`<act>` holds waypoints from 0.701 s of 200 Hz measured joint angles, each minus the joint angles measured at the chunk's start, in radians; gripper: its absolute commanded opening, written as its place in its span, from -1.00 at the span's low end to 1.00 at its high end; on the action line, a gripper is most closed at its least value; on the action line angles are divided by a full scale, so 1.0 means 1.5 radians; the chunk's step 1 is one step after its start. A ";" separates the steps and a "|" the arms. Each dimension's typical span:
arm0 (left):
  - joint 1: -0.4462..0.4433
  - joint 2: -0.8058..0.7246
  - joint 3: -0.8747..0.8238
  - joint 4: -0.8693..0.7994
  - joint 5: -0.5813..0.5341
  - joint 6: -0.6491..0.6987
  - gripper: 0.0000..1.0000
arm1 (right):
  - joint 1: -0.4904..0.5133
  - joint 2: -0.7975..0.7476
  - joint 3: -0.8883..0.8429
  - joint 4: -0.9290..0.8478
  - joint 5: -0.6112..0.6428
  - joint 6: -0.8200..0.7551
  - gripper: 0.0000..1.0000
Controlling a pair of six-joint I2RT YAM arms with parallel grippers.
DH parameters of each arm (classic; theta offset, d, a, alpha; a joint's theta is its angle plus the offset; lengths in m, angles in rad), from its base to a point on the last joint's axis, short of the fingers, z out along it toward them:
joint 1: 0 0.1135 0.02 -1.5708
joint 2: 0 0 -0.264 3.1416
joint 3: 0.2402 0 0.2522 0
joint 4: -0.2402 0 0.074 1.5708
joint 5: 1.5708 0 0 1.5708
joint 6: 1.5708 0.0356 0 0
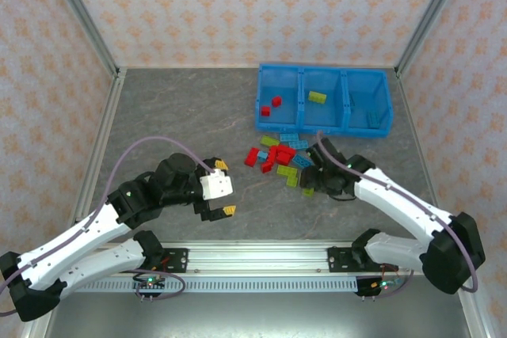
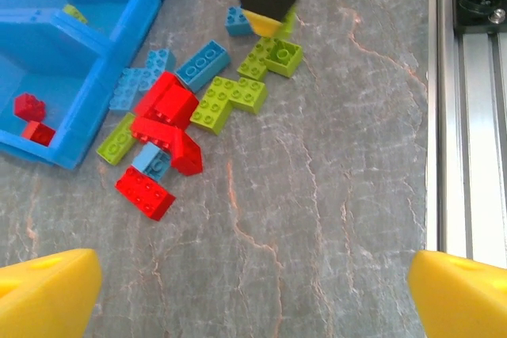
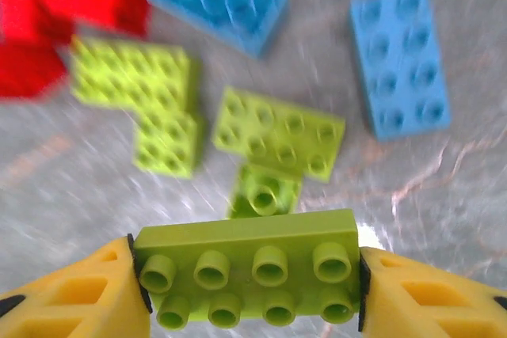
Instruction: Sort the legos into containers by color
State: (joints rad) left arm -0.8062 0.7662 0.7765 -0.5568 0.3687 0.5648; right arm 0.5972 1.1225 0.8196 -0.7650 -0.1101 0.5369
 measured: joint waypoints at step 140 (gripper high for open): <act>0.032 -0.003 -0.039 0.114 -0.089 -0.047 1.00 | -0.284 0.531 0.535 0.085 -0.002 -0.092 0.29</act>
State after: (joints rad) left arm -0.7582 0.7616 0.7177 -0.3862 0.2359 0.4942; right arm 0.1711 1.9190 1.6215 -0.6373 -0.1131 0.3992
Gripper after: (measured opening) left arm 0.999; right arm 0.616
